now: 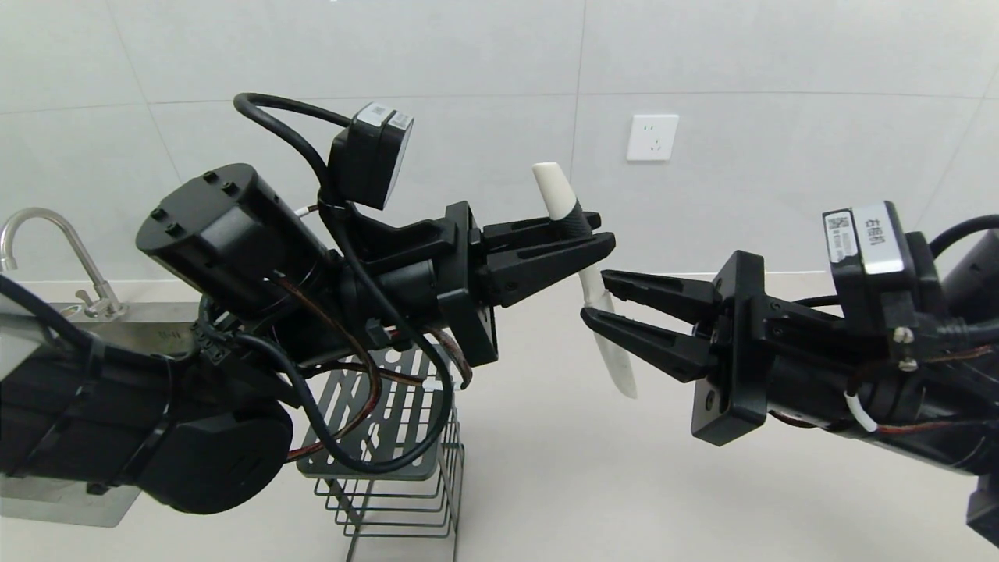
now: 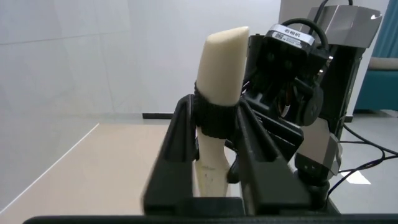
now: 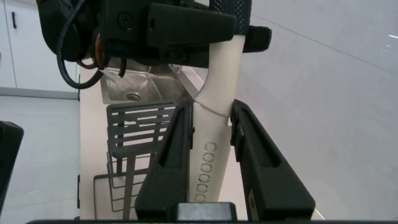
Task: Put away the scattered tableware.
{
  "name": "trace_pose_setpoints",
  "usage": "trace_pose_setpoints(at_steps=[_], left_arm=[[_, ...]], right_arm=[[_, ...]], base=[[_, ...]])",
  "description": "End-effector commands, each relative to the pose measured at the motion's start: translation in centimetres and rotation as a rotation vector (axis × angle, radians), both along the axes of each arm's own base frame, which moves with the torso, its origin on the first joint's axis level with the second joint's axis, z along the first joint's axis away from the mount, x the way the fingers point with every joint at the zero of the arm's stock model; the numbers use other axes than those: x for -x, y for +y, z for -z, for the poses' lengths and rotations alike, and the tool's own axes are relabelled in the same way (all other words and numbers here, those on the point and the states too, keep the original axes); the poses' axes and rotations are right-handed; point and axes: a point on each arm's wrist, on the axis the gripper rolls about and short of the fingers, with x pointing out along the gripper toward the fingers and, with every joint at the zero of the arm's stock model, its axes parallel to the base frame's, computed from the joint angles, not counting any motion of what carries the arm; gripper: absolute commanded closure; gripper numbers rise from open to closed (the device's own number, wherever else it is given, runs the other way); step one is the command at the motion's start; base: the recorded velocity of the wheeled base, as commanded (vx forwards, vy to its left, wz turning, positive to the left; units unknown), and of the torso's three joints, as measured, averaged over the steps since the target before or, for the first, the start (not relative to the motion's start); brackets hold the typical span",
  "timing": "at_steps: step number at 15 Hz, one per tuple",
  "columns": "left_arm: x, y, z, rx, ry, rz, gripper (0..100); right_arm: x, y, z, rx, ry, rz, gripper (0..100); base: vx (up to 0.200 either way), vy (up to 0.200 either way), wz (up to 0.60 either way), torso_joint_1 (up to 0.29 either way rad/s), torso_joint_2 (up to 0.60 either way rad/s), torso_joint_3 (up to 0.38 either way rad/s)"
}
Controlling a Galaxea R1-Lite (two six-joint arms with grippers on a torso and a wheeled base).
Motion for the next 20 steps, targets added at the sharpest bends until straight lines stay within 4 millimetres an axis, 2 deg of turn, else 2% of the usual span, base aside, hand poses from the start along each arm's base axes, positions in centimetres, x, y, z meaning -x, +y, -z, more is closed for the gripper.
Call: trace_pose_setpoints(at_steps=[1,4,5,9,11,15,17,20], left_arm=[[0.3,-0.1,-0.2,0.012,-0.012,0.009,100],[0.6,-0.4,-0.3,0.030,-0.011,-0.005,100],[0.6,-0.4,-0.3,0.031,-0.010,-0.007,100],[0.6,-0.4,-0.3,0.032,-0.007,-0.016,100],[0.5,-0.3,-0.3,0.043,0.005,-0.052,100],[0.6,1.2,-0.9,0.057,-0.004,-0.109,100],[1.6,3.1,-1.4,0.059,-0.009,-0.137,100],[3.0,5.3,-1.9,0.043,-0.023,-0.183,100]], right_arm=[[0.0,0.0,0.0,0.001,0.000,-0.001,100],[-0.1,0.0,0.1,0.005,0.002,-0.001,100],[0.0,0.0,0.2,0.006,0.003,-0.002,0],[0.1,-0.2,0.1,0.003,0.003,0.002,0],[0.9,-1.1,0.0,0.003,0.004,0.014,0],[4.3,-6.4,0.7,0.004,0.001,0.119,0],[7.1,-10.0,-0.3,-0.041,-0.104,0.221,0],[10.2,-12.6,0.1,-0.066,-0.162,0.312,0]], base=[[0.000,0.000,0.00,0.000,0.00,0.000],[0.000,0.000,0.00,0.000,0.00,0.000],[0.000,0.000,0.00,0.000,0.00,0.000],[0.000,0.000,0.00,0.000,0.00,0.000],[0.000,0.000,0.00,0.000,0.00,0.000],[0.000,0.000,0.00,0.000,0.00,0.000],[0.000,0.000,0.00,0.000,0.00,0.000],[0.000,0.000,0.00,0.000,0.00,0.000]])
